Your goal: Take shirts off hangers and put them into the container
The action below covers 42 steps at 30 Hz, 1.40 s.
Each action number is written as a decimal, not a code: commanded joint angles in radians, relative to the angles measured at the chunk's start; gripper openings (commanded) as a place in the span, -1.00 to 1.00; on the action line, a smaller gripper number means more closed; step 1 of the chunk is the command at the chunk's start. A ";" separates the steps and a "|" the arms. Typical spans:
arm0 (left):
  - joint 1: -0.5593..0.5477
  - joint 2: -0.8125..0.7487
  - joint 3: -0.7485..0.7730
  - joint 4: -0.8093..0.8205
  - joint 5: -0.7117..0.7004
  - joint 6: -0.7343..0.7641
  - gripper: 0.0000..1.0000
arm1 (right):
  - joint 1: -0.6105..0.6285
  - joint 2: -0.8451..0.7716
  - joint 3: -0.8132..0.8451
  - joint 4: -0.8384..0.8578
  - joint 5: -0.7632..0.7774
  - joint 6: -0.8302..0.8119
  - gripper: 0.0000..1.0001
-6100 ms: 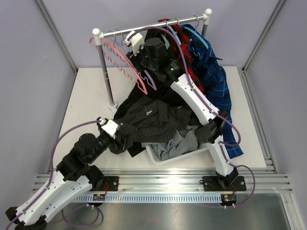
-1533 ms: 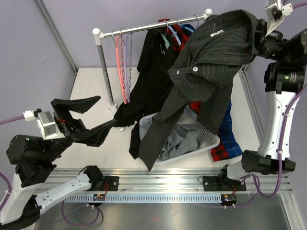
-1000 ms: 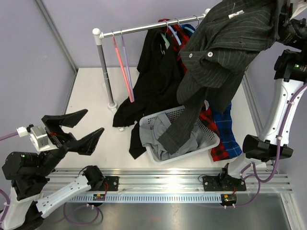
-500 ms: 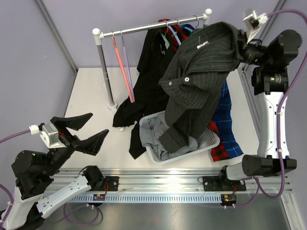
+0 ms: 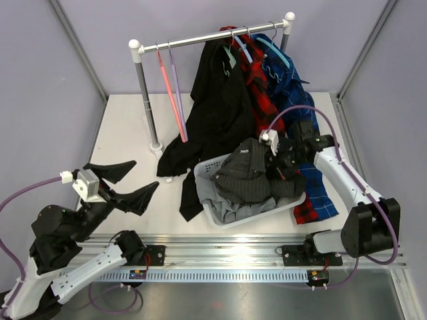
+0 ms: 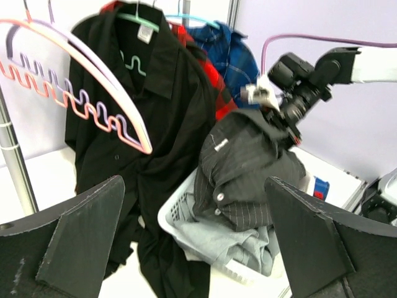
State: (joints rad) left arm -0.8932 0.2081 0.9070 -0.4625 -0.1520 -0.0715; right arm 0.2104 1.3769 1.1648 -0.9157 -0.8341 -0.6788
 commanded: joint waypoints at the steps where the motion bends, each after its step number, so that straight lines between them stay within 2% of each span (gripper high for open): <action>1: -0.004 0.028 -0.019 0.021 -0.004 0.013 0.98 | 0.058 -0.096 -0.100 0.029 0.185 -0.114 -0.95; 5: -0.004 0.034 -0.054 0.054 -0.001 0.024 0.98 | 0.165 -0.062 -0.185 0.098 0.364 -0.064 -0.75; 8: -0.004 0.053 -0.072 0.074 0.005 0.030 0.98 | 0.234 0.023 -0.206 0.139 0.469 -0.025 -0.58; 12: -0.004 0.083 -0.095 0.084 0.014 0.038 0.98 | 0.307 0.119 -0.203 0.164 0.578 -0.005 -0.21; 14: -0.004 0.094 -0.117 0.088 0.019 0.036 0.98 | 0.313 0.114 -0.166 0.141 0.576 -0.011 -0.14; 18: -0.004 0.105 -0.145 0.091 0.014 0.036 0.98 | 0.313 -0.007 -0.041 -0.006 0.570 -0.044 0.13; 23: -0.004 0.097 -0.163 0.105 0.009 0.064 0.98 | 0.311 -0.114 0.199 -0.156 0.576 -0.093 0.51; 27: -0.004 0.119 -0.139 0.107 0.002 0.117 0.98 | 0.310 -0.122 0.332 -0.233 0.540 -0.096 0.57; 30: -0.004 0.129 -0.134 0.105 0.000 0.119 0.98 | 0.304 -0.122 0.410 -0.195 0.492 -0.050 0.57; 32: -0.004 0.131 -0.146 0.110 -0.003 0.104 0.98 | 0.291 -0.086 0.470 -0.137 0.501 0.071 0.58; 35: -0.004 0.142 -0.160 0.111 -0.017 0.070 0.98 | 0.267 0.031 0.663 -0.002 0.604 0.339 0.58; 37: -0.004 0.148 -0.161 0.096 -0.026 -0.017 0.98 | 0.236 0.103 0.834 0.035 0.580 0.488 0.55; 39: -0.004 0.154 -0.168 0.076 -0.030 -0.077 0.98 | 0.227 0.200 0.965 0.075 0.582 0.601 0.50; 42: -0.004 0.143 -0.180 0.047 -0.044 -0.137 0.98 | 0.225 0.304 1.080 0.130 0.595 0.672 0.44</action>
State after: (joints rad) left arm -0.8932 0.3508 0.7414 -0.4202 -0.1604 -0.1036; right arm 0.4370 1.6081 2.1273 -0.8860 -0.2710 -0.2142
